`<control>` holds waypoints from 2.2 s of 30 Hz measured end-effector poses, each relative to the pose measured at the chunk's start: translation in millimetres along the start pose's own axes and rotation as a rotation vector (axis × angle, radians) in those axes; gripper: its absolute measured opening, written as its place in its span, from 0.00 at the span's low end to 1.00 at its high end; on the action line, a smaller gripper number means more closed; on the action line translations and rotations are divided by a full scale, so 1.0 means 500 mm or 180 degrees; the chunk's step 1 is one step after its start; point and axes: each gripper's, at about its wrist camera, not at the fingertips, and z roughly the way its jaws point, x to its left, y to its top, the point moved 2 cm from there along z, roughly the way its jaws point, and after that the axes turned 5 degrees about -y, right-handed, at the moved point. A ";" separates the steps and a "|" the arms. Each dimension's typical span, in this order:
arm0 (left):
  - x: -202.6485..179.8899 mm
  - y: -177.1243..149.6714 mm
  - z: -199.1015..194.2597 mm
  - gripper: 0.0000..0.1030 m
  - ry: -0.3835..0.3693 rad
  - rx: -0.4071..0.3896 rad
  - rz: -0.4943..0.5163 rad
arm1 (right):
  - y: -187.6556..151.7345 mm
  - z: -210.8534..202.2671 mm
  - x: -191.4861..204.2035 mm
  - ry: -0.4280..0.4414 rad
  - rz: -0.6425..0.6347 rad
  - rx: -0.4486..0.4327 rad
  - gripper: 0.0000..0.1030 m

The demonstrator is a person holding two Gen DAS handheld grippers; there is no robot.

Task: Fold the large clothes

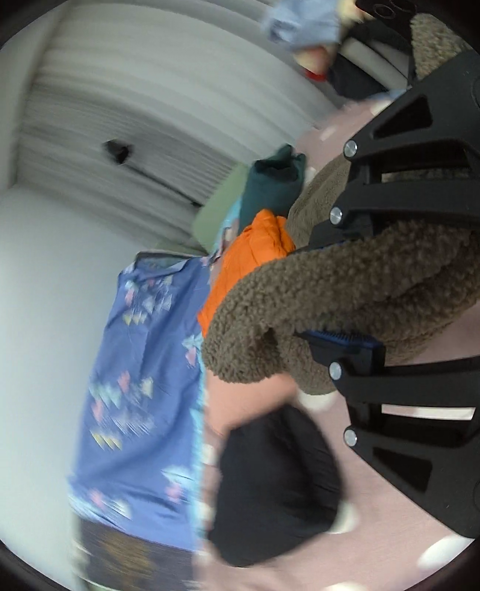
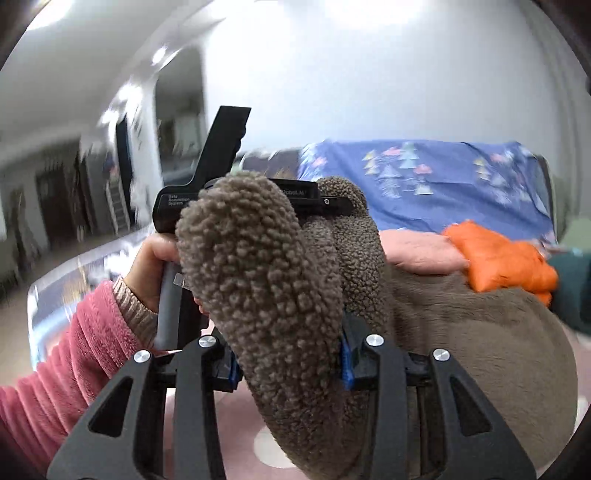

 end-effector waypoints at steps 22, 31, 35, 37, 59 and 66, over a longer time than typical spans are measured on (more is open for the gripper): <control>-0.469 -0.126 0.639 0.49 0.0080 0.1724 0.1682 | -0.272 -0.171 -0.515 -0.0553 0.2227 0.0191 0.54; -0.485 -0.097 0.611 0.48 0.0063 0.1557 0.1669 | -0.252 -0.193 -0.542 -0.0716 0.2354 0.0178 0.42; -0.483 -0.004 0.500 0.45 -0.0053 0.1015 0.1591 | -0.274 -0.195 -0.562 -0.0764 0.2512 0.0226 0.42; -0.464 0.016 0.461 0.43 0.0033 0.0963 0.1654 | -0.278 -0.196 -0.565 -0.0790 0.2496 0.0249 0.42; -0.351 -0.113 0.584 0.60 0.0505 0.1847 0.1832 | -0.158 -0.270 -0.566 -0.1628 0.2003 -0.0039 0.60; -0.349 -0.111 0.594 0.60 0.0489 0.1819 0.1782 | -0.199 -0.095 -0.561 -0.1500 0.1547 0.0695 0.22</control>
